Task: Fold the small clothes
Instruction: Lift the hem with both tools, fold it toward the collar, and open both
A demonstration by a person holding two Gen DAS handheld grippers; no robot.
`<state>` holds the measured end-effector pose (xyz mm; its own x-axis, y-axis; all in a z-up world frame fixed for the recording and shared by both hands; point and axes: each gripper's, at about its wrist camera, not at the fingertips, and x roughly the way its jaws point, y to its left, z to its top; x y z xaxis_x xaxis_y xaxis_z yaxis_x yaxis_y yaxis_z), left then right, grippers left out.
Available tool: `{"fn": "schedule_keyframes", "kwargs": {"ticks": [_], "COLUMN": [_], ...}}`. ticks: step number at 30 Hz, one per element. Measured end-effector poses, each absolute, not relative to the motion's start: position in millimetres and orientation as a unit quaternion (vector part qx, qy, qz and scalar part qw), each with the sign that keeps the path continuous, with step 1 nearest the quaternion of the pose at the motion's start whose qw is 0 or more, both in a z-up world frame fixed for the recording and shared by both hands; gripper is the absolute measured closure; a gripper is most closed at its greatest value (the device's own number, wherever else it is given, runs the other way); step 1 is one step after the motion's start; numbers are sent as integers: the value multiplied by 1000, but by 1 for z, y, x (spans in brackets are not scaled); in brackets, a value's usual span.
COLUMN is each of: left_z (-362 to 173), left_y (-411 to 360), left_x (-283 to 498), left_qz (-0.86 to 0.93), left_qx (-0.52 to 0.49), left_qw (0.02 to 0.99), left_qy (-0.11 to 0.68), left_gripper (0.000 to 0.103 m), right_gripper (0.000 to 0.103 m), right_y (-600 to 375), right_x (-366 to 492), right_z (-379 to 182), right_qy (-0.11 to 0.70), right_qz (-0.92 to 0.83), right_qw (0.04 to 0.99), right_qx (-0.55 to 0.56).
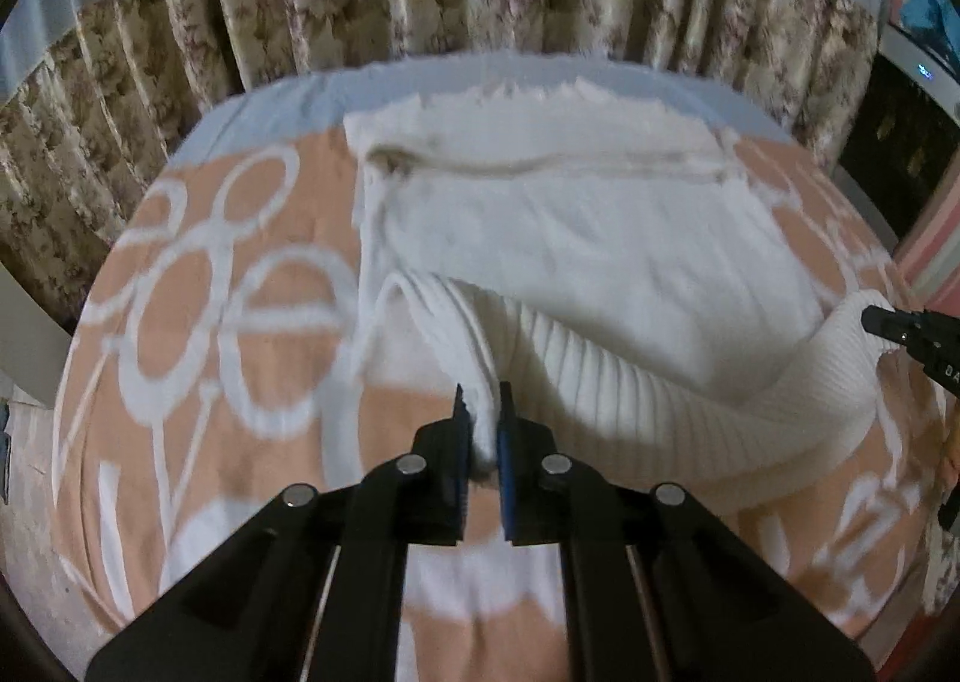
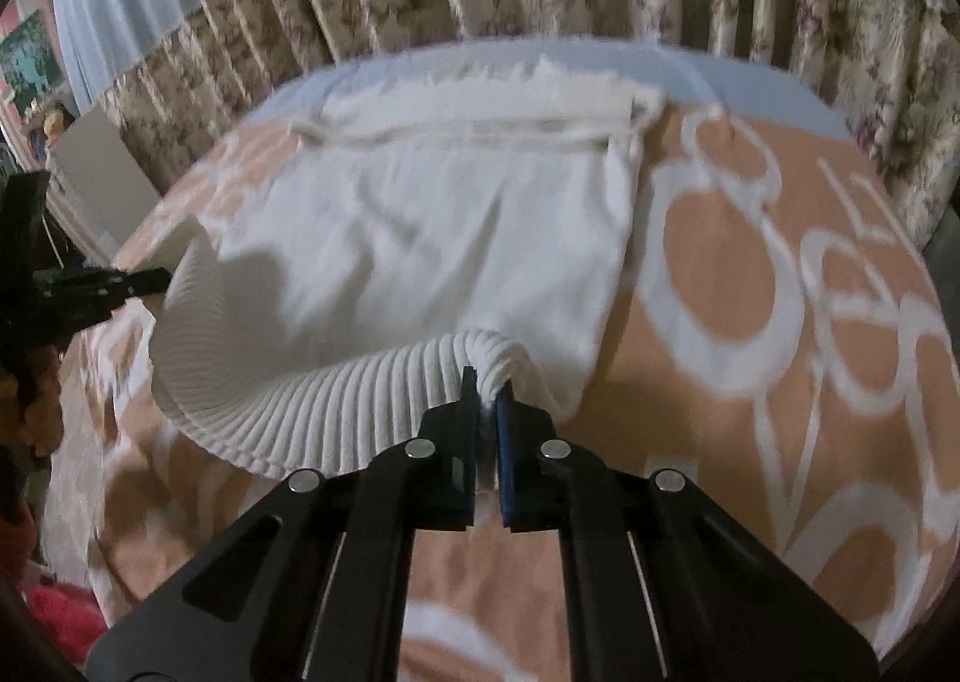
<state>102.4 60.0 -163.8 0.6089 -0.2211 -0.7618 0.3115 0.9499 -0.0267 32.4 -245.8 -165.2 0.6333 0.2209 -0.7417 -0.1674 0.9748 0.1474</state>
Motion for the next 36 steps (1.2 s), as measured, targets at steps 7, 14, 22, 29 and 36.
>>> {"fn": "schedule_keyframes", "kwargs": {"ticks": [7,14,22,29,36], "left_z": [-146,-131,-131,-154,-181], "left_y": [48,30,17,18,22], "left_x": [156,212,300,371,392], "left_qz": [-128,-121,-118,-98,-91], "left_qx": [56,90,69,45,51], "left_qw": [912,923,925,917,908], "left_qy": [385,355,355,384,406], "left_gripper": [95,95,95,95,92], "right_gripper": [97,97,97,97,97], "right_y": [-265,-276,-282,-294,-299], "right_x": [86,147,231,304,336], "right_z": [-139,-129,-119,-133,-167], "right_qy": [363,333,314,345,377], "right_qz": [82,57,38,24,18], "right_qw": [927,940,949,938,926], "right_qx": [48,37,-7,2,4]}}
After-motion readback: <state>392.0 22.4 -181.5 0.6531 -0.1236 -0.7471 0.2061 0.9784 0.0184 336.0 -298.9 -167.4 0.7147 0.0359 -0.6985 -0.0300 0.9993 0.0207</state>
